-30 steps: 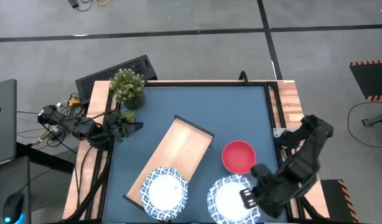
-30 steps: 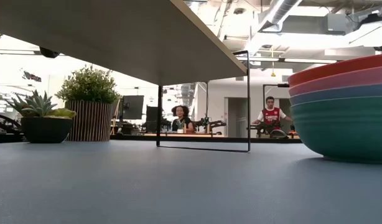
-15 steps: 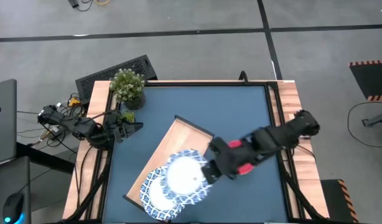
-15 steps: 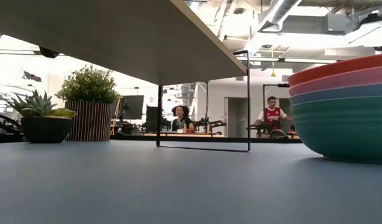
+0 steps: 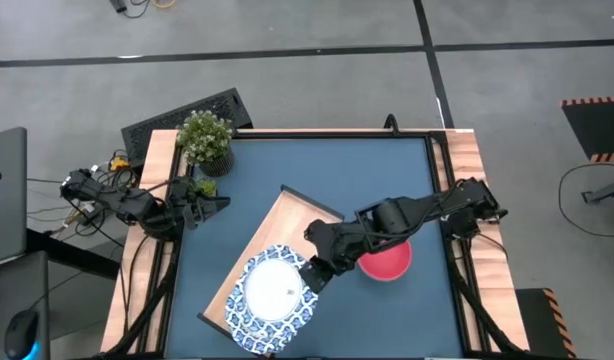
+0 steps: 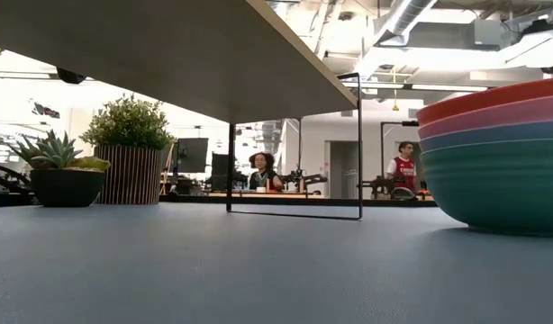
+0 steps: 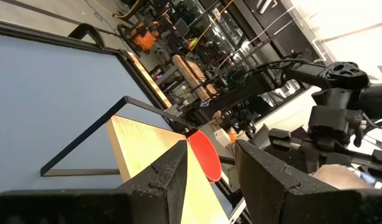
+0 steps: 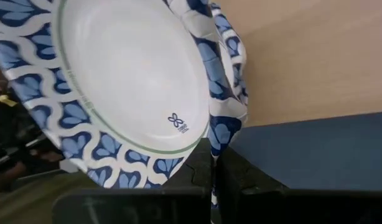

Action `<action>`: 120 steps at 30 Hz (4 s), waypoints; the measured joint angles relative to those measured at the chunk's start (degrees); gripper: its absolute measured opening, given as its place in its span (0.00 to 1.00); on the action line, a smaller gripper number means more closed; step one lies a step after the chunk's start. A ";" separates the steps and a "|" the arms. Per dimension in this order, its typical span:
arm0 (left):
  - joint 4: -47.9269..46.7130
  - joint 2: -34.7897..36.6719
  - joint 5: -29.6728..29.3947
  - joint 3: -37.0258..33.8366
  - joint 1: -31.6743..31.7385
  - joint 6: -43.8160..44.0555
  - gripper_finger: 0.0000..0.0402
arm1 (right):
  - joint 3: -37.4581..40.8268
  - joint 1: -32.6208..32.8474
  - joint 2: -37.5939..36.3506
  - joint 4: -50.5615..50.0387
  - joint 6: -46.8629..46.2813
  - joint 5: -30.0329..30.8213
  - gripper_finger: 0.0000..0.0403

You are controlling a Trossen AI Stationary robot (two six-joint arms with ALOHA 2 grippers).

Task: Place and stack bowls onto a shelf
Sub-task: Stack the white bowl on top of the other white bowl on the shelf

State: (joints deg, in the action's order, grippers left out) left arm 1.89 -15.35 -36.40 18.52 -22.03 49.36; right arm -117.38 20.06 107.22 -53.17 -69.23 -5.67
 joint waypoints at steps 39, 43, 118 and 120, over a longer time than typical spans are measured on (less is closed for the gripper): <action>0.13 -0.02 -0.01 0.00 0.01 2.18 0.30 | 0.02 -0.66 4.26 5.21 6.89 -3.50 0.18; 0.11 -0.02 -0.01 0.00 -0.01 2.15 0.30 | 0.02 -1.14 4.26 5.27 8.27 -3.50 0.19; -1.60 -0.02 0.04 0.00 -0.01 2.34 0.30 | -1.22 -1.14 8.04 0.98 9.25 -0.30 0.29; -1.62 -0.02 0.06 0.00 -0.01 2.34 0.30 | -1.36 -1.14 7.85 2.49 9.27 -0.24 0.29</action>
State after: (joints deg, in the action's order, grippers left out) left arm 0.27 -15.38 -36.35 18.52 -22.04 51.70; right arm -118.74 18.92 115.07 -50.68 -59.96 -5.91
